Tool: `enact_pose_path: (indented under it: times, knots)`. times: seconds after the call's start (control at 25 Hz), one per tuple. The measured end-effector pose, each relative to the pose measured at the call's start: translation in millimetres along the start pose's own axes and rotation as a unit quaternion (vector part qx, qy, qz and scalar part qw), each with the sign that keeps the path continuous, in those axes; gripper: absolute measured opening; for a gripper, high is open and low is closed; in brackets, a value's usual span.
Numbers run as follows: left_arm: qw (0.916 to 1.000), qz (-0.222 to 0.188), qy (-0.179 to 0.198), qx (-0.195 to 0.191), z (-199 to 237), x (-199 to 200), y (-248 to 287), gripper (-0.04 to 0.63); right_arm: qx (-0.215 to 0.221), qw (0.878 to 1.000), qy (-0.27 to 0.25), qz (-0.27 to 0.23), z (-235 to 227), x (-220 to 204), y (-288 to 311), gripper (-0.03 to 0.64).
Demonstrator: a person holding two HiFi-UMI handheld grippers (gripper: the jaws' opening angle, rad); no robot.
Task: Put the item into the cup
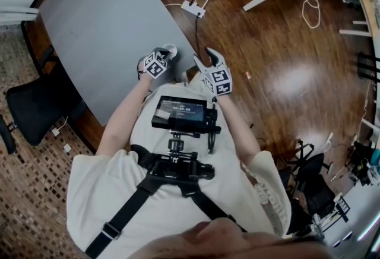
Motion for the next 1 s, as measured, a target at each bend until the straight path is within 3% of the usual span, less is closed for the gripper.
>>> enact_pose_path:
  times: [0.52, 1.0]
  knots:
    - [0.9992, 0.007, -0.03, 0.027, 12.1, 2.3, 4.4, 0.0, -0.005, 1.0, -0.004, -0.008, -8.5, -8.5, -9.7, 0.241]
    - [0.9982, 0.012, -0.033, 0.048, 19.8, 4.5, 3.4, 0.0, -0.003, 1.0, 0.028, -0.003, -8.6, -11.4, -16.4, 0.241]
Point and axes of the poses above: the fingertips, and each gripper's own axes: y forward along the fingers, z to its left, x out of its top, the point moved 7 cm from there along -y, backward along the fingers, and after that the axes turned 14 degrees about -x, right-handed, at the moved point
